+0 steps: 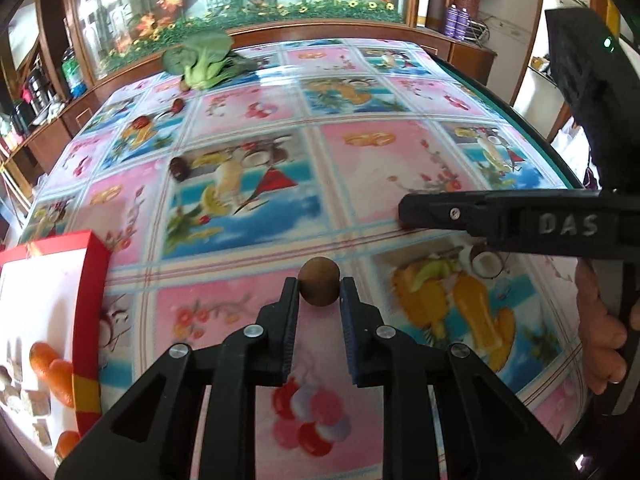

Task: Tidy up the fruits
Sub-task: 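Grasp a brown round fruit with the left tool while the right tool grasps a red-brown date, then hold the brown fruit and the date raised above the tablecloth with both tools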

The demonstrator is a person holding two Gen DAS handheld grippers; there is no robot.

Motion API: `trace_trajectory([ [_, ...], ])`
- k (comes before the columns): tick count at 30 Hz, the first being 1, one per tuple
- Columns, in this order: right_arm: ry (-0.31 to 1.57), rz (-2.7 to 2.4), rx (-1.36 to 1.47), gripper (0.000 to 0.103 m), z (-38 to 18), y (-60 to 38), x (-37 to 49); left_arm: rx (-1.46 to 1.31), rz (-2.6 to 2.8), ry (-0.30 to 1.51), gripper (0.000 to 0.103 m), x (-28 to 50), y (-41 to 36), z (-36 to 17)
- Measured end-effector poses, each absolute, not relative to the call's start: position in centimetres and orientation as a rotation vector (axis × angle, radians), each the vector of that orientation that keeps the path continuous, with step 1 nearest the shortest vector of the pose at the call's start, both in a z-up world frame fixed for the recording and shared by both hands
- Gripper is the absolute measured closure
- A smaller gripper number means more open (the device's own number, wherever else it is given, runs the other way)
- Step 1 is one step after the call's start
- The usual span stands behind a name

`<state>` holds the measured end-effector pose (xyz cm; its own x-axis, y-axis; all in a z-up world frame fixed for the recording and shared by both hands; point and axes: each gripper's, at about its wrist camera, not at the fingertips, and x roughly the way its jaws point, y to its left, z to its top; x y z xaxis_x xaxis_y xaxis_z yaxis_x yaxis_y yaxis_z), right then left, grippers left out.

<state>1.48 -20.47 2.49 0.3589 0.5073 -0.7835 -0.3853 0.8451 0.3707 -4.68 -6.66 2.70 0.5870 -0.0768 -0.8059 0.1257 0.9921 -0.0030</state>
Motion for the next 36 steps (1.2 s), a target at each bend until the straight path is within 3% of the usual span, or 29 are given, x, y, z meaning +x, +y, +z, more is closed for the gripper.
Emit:
trace_trajectory([
  [8,0.982,0.496,0.000,0.083,2.3,-19.0,1.0,0.037,-0.125,0.930,0.081,-5.0,-5.9,2.5],
  [36,0.912,0.457,-0.094,0.085,2.2,-17.9,0.5,0.115,-0.093,0.880,0.080,-4.4,-7.3,2.1],
])
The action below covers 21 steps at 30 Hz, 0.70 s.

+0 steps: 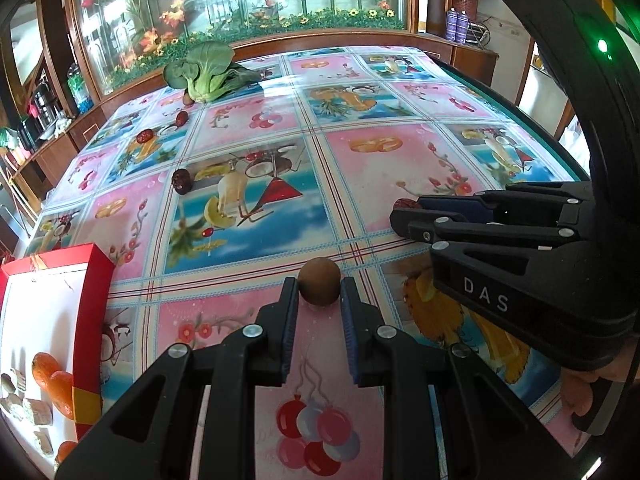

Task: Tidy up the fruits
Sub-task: 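Hold the brown fruit and the date raised above the tablecloth with both tools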

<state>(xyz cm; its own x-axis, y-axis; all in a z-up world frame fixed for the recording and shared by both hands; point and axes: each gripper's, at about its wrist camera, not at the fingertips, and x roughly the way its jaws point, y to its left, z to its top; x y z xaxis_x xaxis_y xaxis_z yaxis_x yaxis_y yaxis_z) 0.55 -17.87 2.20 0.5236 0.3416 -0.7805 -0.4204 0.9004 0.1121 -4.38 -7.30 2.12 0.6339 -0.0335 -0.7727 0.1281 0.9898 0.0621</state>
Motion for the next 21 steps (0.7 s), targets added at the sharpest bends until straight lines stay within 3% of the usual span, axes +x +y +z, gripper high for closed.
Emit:
trace_trajectory([
  [6,0.912,0.459,-0.092,0.085,2.2,-17.9,0.5,0.130,-0.086,0.892,0.079,-4.1,-7.6,1.7],
  [9,0.913,0.461,-0.089,0.085,2.2,-17.9,0.5,0.122,-0.067,0.891,0.062,-3.9,-7.5,1.6],
  [10,0.913,0.462,-0.087,0.085,2.2,-17.9,0.6,0.116,-0.071,0.895,0.061,-3.7,-7.5,1.6],
  [18,0.916,0.468,-0.075,0.085,2.2,-18.0,0.6,0.122,-0.070,0.890,0.062,-3.3,-7.6,1.6],
  [21,0.921,0.472,-0.064,0.085,2.3,-18.1,0.6,0.119,-0.076,0.889,0.067,-3.3,-7.7,1.6],
])
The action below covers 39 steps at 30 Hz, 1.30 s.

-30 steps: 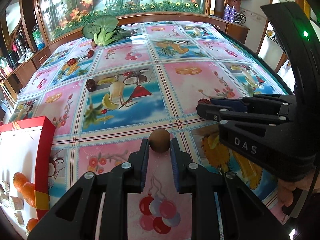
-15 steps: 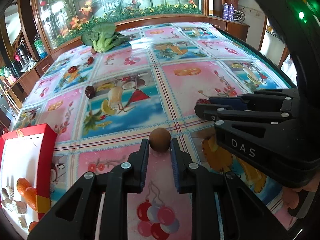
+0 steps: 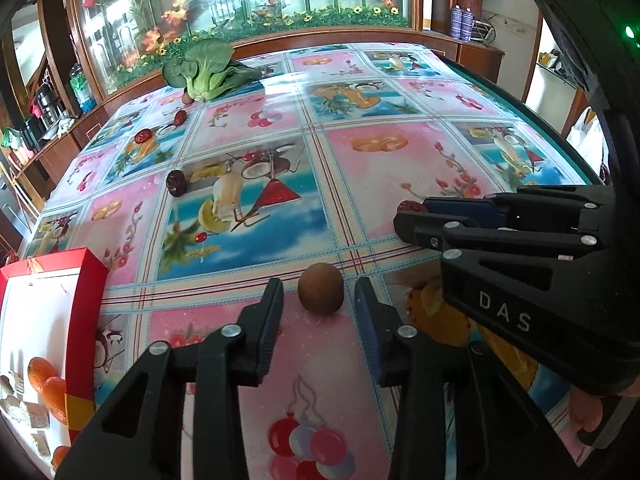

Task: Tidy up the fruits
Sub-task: 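Hold the brown fruit and the date raised above the tablecloth with both tools, then carry the brown fruit and date over the red-rimmed tray and open both tools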

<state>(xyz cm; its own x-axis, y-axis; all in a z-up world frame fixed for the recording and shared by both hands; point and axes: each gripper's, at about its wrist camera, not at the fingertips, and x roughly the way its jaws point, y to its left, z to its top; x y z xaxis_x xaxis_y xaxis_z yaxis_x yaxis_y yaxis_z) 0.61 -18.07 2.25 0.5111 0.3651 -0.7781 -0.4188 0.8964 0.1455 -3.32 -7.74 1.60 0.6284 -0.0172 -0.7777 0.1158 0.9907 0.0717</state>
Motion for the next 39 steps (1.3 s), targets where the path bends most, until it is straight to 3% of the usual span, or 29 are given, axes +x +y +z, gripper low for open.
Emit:
trace_trajectory([
  [4,0.921,0.473,-0.062,0.085,2.2,-18.1,0.6,0.123,-0.084,0.885,0.078,-3.2,-8.2,1.6],
  [19,0.899,0.452,-0.078,0.085,2.2,-18.5,0.8,0.084,-0.071,0.884,0.078,-3.9,-7.7,1.5],
  [39,0.855,0.251,0.166,0.085,2.2,-25.2,3.0,-0.096,-0.032,0.799,0.078,-10.3,-1.0,5.6],
])
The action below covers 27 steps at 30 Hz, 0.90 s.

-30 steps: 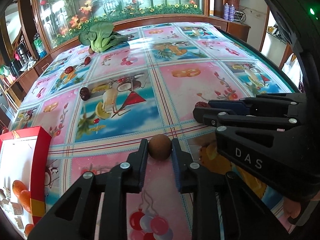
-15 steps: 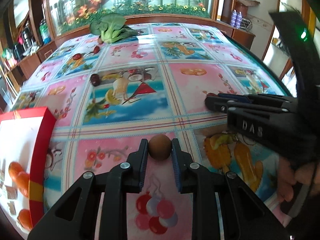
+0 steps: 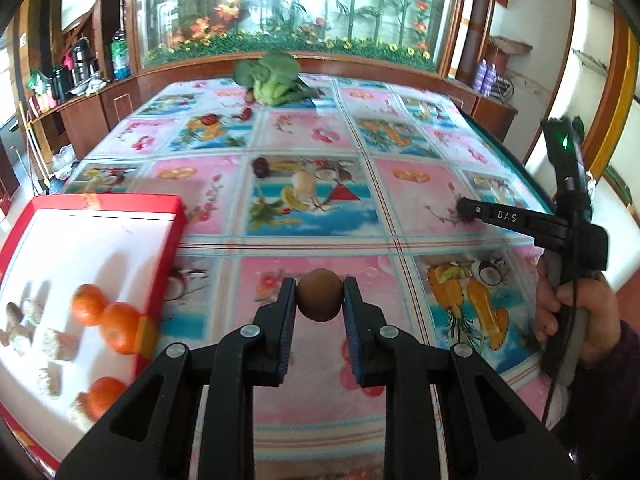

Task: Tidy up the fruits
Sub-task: 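Carry the brown fruit and date over the red-rimmed tray and open both tools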

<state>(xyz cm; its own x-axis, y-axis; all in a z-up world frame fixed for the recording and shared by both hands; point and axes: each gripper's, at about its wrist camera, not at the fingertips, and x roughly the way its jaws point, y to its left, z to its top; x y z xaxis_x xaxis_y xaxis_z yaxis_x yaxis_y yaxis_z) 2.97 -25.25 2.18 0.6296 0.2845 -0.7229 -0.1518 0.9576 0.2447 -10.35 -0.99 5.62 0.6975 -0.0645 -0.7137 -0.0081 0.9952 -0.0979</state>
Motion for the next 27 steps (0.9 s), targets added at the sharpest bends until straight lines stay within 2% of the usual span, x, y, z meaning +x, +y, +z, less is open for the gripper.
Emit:
trace_trajectory([
  [10,0.682,0.163,0.288,0.085,4.0,-28.3,2.1,-0.133,-0.009,0.681,0.078,-15.2,3.3,8.9],
  [27,0.701,0.111,0.363,0.085,3.4,-29.1,1.5,-0.210,0.077,0.635,0.078,-19.3,10.5,8.4],
])
